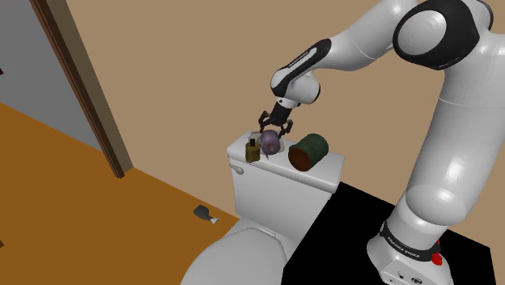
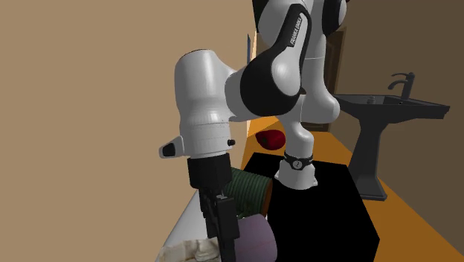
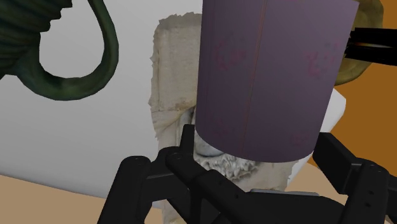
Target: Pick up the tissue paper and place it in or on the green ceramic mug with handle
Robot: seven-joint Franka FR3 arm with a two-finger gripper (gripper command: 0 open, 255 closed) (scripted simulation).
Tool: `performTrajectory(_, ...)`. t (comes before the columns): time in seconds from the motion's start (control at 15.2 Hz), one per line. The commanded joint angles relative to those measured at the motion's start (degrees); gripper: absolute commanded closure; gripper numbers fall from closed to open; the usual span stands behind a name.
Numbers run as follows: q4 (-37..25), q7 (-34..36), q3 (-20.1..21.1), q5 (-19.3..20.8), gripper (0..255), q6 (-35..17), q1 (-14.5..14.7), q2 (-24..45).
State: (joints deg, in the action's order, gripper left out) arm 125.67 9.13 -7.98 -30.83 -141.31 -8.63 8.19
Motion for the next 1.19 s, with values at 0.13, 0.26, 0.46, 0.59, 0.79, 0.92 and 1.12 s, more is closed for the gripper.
performTrajectory(0.13,0.0,0.0,0.0,0.0,255,0.0,0.0,0.0)
performTrajectory(0.26,0.0,0.0,0.0,0.0,255,0.0,0.0,0.0)
performTrajectory(0.46,-0.2,0.5,-0.1,0.5,255,0.6,0.1,-0.5)
performTrajectory(0.59,-0.5,1.5,-0.3,1.4,255,1.8,0.1,-1.4)
performTrajectory(0.79,-1.2,2.9,-0.5,2.8,255,3.6,0.1,-2.8)
performTrajectory(0.92,-1.7,3.8,-0.7,3.6,255,4.8,0.1,-3.7)
performTrajectory(1.12,-2.5,5.1,-0.8,4.8,255,6.7,0.1,-5.0)
